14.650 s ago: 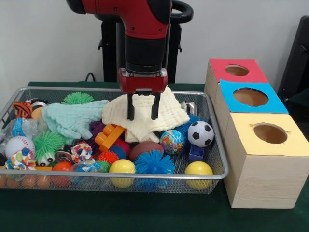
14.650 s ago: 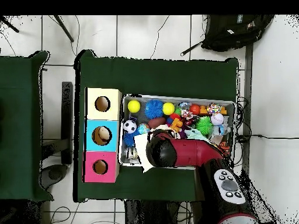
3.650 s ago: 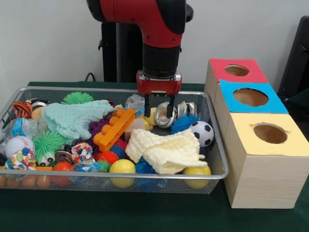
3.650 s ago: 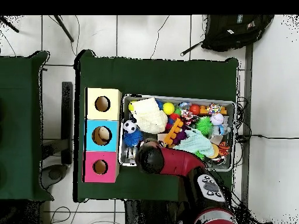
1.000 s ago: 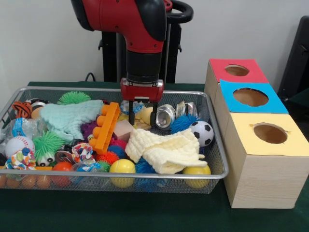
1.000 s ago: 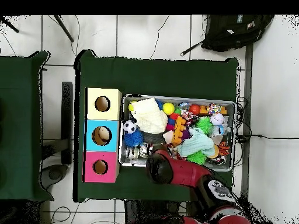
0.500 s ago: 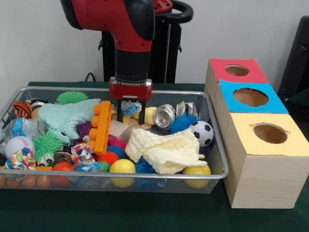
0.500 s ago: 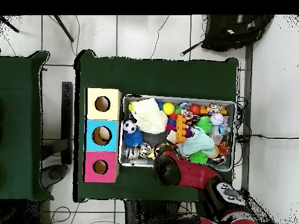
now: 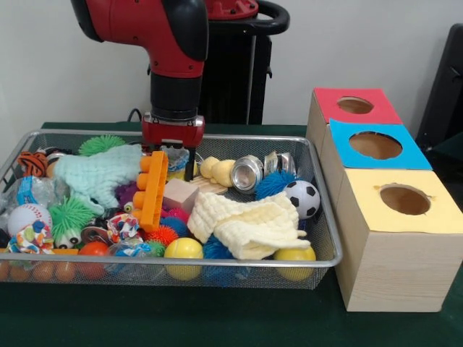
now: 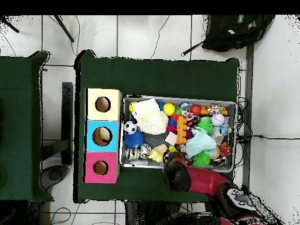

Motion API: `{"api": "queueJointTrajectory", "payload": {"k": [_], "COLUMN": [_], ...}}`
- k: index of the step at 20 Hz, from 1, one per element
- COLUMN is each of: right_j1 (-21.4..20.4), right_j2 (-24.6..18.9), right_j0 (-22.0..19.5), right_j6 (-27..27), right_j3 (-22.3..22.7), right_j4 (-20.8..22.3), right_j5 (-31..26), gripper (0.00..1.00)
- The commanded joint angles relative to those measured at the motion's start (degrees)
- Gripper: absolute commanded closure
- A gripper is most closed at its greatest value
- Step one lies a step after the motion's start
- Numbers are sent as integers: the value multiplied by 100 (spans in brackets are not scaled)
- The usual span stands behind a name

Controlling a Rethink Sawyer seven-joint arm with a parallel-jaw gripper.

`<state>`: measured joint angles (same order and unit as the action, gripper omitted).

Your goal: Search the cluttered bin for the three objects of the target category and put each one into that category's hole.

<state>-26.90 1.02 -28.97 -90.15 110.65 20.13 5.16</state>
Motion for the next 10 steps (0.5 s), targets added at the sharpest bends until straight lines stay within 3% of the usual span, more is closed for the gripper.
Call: {"api": "queueJointTrajectory", "payload": {"k": [1,10], "right_j1": [303,58], "right_j2": [245,200], "right_j0": [-501,-749], "right_j6": [78,238], "right_j3": [-164,-259], "right_j4": [598,800], "right_j5": [-972,-1214], "gripper": [0,0]}}
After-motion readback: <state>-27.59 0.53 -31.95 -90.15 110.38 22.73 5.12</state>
